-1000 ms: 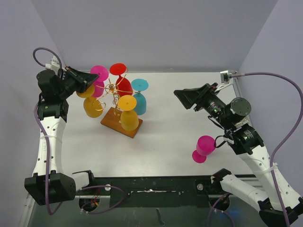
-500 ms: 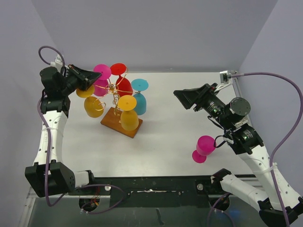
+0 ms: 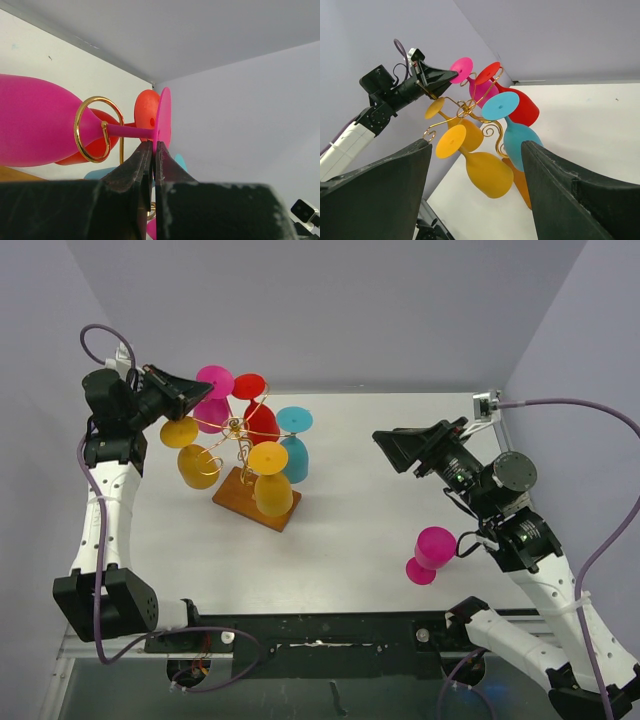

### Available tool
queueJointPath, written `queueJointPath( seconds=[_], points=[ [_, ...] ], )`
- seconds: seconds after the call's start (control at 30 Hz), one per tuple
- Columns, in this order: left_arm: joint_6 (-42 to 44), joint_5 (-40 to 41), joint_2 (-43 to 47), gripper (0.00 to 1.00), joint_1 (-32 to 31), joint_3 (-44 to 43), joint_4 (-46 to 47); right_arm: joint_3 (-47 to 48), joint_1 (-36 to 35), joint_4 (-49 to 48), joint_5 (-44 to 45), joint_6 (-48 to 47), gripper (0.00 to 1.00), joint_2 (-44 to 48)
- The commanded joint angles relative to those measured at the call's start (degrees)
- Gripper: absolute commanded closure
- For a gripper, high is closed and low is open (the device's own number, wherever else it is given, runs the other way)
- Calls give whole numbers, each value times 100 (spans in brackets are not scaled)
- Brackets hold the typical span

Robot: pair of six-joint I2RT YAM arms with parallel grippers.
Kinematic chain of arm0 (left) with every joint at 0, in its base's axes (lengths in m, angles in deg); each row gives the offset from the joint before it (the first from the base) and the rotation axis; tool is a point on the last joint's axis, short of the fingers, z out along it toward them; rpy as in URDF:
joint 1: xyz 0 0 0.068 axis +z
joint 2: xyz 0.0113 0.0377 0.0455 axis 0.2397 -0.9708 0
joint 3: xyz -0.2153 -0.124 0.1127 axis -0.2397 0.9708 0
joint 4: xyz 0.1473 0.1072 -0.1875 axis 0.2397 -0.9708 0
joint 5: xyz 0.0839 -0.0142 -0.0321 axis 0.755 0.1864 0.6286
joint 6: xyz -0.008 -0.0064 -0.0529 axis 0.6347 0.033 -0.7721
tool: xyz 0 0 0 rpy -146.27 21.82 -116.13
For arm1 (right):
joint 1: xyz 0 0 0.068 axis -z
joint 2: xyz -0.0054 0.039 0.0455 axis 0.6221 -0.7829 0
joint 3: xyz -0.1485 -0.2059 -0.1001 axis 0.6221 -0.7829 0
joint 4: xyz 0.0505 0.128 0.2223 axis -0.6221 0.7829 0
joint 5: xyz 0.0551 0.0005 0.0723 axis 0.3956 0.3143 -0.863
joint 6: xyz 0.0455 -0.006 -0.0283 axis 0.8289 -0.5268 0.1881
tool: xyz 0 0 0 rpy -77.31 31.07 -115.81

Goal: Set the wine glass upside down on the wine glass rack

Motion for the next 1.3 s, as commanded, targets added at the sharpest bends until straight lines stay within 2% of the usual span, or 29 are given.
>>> queueJointPath(
  seconds=[0.0, 0.67, 1.27],
  points=[
    [239, 169, -14, 100, 132, -405, 229, 59, 26, -154, 175, -175, 27, 132],
    [498, 152, -226, 100, 310, -455, 83, 14, 26, -111, 218, -149, 27, 194],
    [86, -196, -492, 100, 323, -552, 597, 14, 24, -113, 223, -131, 27, 189]
  ],
)
